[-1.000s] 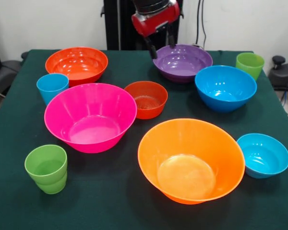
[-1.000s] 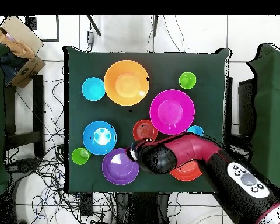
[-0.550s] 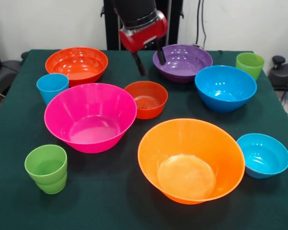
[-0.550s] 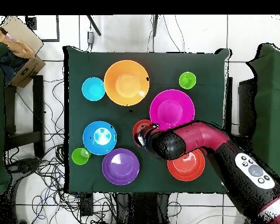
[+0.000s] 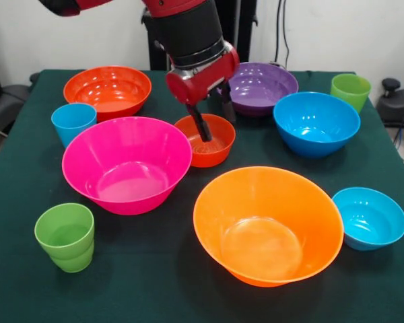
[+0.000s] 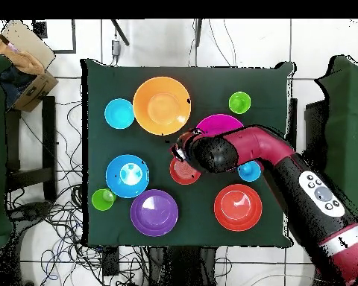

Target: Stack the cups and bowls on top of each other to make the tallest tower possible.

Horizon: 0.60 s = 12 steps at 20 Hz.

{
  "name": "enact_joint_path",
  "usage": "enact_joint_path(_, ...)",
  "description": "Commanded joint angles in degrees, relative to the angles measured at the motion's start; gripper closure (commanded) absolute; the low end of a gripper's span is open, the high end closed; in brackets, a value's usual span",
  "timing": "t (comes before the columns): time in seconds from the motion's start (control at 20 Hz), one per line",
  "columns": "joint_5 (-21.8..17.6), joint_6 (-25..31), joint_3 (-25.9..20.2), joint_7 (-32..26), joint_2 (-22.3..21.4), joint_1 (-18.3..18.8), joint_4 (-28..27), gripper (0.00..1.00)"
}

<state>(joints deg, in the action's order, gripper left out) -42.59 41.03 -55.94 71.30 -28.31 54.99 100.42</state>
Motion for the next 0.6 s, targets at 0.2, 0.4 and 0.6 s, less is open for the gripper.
enact_joint_path(0.2, -0.1, 16.3, -3.2, -32.2, 2.6, -4.8, -17.7, 0.0)
enact_joint_path(0.4, -3.8, 18.9, -2.1, -38.0, -0.2, -6.4, -20.6, 0.0)
enact_joint_path(0.6, -9.3, 21.8, 1.9, -38.9, -4.3, -10.4, -21.3, 0.0)
